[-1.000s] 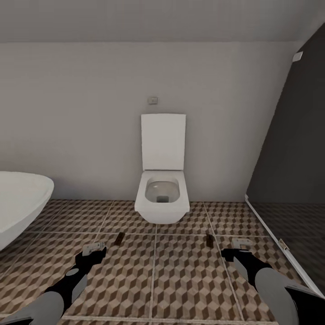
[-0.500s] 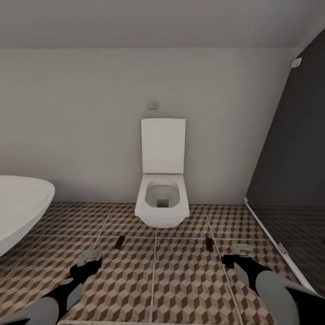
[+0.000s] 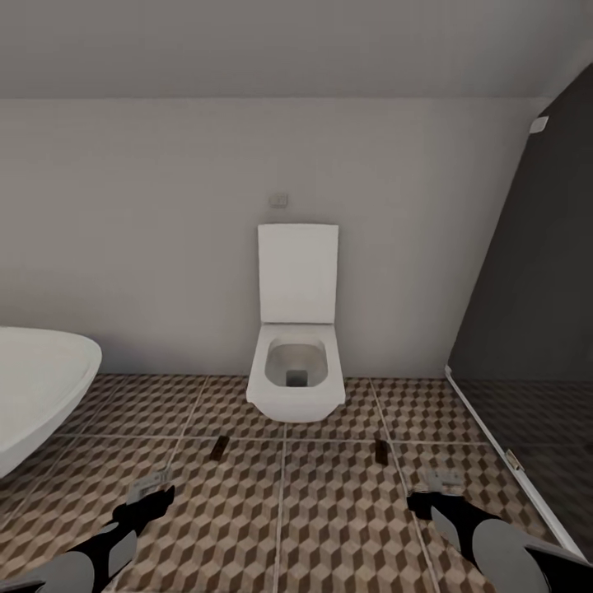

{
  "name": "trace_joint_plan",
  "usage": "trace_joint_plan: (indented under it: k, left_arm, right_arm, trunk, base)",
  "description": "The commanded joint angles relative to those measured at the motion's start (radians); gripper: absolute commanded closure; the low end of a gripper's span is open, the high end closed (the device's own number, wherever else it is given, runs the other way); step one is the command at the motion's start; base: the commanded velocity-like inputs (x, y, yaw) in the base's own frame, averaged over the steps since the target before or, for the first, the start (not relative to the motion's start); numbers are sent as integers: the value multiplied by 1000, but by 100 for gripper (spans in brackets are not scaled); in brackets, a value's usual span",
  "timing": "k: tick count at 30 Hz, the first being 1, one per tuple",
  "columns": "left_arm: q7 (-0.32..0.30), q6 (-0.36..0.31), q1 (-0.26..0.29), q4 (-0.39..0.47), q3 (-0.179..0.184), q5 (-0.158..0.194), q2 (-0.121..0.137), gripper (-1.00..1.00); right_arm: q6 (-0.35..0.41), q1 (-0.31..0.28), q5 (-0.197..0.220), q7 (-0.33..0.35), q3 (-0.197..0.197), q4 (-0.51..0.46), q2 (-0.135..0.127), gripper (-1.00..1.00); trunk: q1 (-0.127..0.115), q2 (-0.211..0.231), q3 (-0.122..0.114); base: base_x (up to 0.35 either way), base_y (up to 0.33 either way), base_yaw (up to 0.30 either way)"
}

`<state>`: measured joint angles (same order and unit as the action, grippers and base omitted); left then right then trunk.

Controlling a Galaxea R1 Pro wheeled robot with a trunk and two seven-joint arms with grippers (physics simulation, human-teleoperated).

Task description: Take the four mousetraps from the cabinet in the bathroom and place them on the bathroom floor. Make sure all four end up on the same floor surface, and ensure that at least two of them are either under or directly next to the same bathroom sink.

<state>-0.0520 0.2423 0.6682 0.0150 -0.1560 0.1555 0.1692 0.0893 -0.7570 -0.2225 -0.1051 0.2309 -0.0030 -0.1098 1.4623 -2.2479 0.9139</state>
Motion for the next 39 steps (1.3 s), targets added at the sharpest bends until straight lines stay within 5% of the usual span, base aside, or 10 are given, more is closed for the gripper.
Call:
trace_joint_plan:
  k: [1,32,39]
  left_arm:
    - [-6,1,0,-4,-2,12,2,-100]
    - [-8,-9,-44,-13,-3,22,0,-100]
    - [-8,-64,-45,-13,-2,22,0,-100]
  right_arm:
    - [4,5,-11,-2,7,0,0,-100]
    - [-3,144,-14,-2,5,4,6,-100]
    - [-9,152,-13,-2,5,15,6,-100]
  trunk:
    - [-4,7,-2]
    - [-123,224,-99]
    - [-150,273,-121]
  base:
    - [0,0,0]
    - [0,0,0]
    - [0,0,0]
